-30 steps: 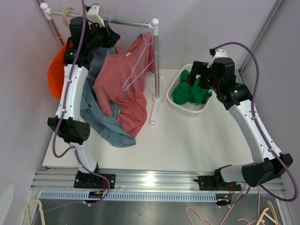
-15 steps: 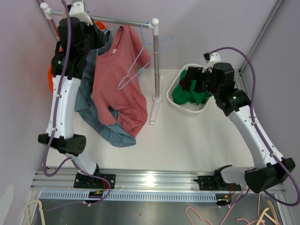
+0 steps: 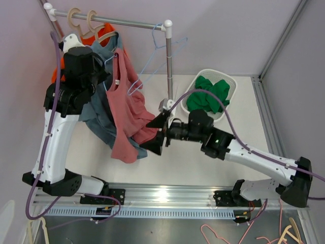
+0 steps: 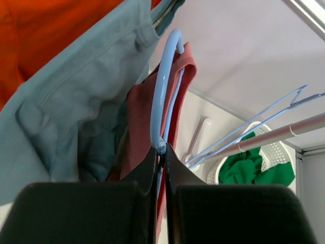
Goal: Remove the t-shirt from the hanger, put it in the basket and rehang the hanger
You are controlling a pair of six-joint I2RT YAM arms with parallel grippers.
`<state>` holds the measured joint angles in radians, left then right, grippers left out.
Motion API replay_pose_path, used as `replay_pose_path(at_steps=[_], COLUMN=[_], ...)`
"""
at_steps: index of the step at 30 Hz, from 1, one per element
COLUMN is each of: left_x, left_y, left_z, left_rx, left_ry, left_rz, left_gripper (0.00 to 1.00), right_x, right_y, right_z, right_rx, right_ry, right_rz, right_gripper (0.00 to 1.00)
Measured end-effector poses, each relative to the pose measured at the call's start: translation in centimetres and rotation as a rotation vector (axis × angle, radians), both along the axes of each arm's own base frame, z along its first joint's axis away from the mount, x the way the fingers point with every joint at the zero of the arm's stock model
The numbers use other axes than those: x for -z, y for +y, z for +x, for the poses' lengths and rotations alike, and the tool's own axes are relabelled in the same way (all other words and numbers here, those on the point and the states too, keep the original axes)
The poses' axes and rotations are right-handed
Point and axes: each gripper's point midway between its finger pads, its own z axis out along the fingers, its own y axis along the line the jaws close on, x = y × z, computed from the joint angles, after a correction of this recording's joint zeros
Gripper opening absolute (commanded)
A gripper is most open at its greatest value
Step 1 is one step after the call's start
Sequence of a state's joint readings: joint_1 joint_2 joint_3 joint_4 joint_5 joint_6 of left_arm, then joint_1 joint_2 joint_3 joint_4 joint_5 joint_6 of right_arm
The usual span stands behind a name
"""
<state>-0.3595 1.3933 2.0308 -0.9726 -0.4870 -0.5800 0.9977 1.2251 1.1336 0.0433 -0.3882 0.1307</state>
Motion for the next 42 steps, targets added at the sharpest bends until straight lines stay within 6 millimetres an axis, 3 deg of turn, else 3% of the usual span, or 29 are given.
replay_pose_path(at_steps=[3,7,11,12,15,18,19,20,21,22,27,30,35,37,39,42], left_x=[0.4,1.5,2.9,3.1,3.5,3.7,3.7,3.8,4.0,4.2,4.3,4.3,4.1,3.7,3.3,2.9], left_y=[0.0,0.0,-0.4,-0.4,-0.5,-0.5,-0.5,-0.5,-0.5,-0.4,-0.1,-0.3,-1.4,-1.8,-2.2,-2.8], left_z=[-1.2,-1.7,-1.8,-1.8,-1.8,-1.9,-1.9,-2.1,-2.3,-2.5,-3.5,-3.4,-1.8,-0.9,0.0,0.6], left_rx=[-0.019,-0.038,-0.037,-0.037,-0.038,-0.038,-0.038,-0.039,-0.037,-0.035,-0.029,-0.024,-0.004,0.004,0.014,0.053], left_ry=[0.023,0.063,0.101,0.108,0.12,0.126,0.125,0.126,0.128,0.128,0.119,0.123,0.162,0.183,0.194,0.216], left_rz=[-0.036,-0.062,-0.062,-0.061,-0.061,-0.06,-0.064,-0.068,-0.07,-0.074,-0.081,-0.082,-0.069,-0.058,-0.05,-0.038], left_gripper=[0.01,0.01,0.01,0.01,0.01,0.01,0.01,0.01,0.0,0.01,0.01,0.01,0.01,0.0,0.0,0.01], right_x=[1.4,3.2,5.1,5.4,6.2,6.6,6.6,6.5,6.3,6.3,6.6,6.6,5.3,5.5,6.9,11.9], right_y=[2.9,6.2,8.0,8.3,9.0,9.4,9.4,9.5,9.6,9.6,9.8,9.5,8.3,7.7,7.3,6.5], right_z=[-2.8,-4.1,-3.6,-3.3,-2.5,-2.3,-2.3,-2.4,-2.4,-2.5,-3.3,-5.4,-13.4,-15.6,-16.4,-15.1], right_rx=[-0.066,-0.079,-0.05,-0.042,-0.009,0.018,0.023,0.031,0.035,0.04,0.048,0.035,-0.082,-0.121,-0.128,-0.064], right_ry=[-0.022,-0.038,-0.049,-0.051,-0.057,-0.058,-0.061,-0.07,-0.083,-0.086,-0.084,-0.097,-0.124,-0.121,-0.105,-0.066], right_rz=[0.034,0.038,0.025,0.024,0.016,0.012,0.012,0.017,0.02,0.02,0.006,-0.024,-0.041,-0.047,-0.072,-0.18], right_gripper=[1.0,0.99,0.95,0.82,0.72,0.73,0.67,0.47,0.07,0.0,0.0,0.0,0.0,0.0,0.0,0.0])
